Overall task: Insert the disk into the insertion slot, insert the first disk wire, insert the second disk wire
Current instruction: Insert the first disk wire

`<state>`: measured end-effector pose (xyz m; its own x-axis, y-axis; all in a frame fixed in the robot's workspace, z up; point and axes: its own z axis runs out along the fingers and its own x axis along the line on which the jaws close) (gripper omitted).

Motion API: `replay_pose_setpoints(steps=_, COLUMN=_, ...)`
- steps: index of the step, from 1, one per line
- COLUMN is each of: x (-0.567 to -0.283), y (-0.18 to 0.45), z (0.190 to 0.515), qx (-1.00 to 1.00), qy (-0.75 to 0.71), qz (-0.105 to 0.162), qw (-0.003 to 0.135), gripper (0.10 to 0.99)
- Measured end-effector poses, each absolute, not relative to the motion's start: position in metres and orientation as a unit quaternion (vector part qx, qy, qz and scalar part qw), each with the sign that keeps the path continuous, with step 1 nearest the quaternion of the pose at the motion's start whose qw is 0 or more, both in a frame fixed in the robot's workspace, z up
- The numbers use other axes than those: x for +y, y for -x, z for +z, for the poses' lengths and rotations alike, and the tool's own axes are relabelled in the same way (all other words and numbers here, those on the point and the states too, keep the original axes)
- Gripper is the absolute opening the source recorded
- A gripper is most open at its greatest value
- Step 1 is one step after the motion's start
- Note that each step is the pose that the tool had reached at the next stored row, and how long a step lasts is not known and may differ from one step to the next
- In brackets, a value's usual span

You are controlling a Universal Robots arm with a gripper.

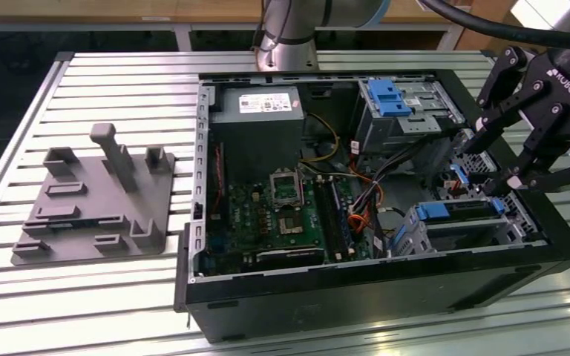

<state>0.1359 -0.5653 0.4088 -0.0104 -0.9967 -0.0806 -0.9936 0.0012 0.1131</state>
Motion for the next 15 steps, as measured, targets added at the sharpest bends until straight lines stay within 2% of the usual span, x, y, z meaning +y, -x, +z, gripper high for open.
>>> replay_pose_setpoints(steps=12, x=-0.5647, y=-0.1359, z=0.4075, qx=-0.707, qy=-0.704, qz=-0.067, qw=0.012, gripper=0.557)
replay_pose_setpoints(steps=15, x=-0.5641, y=-0.1359, z=0.4073, qx=-0.708, qy=-0.705, qz=-0.049, qw=-0.003, gripper=0.557)
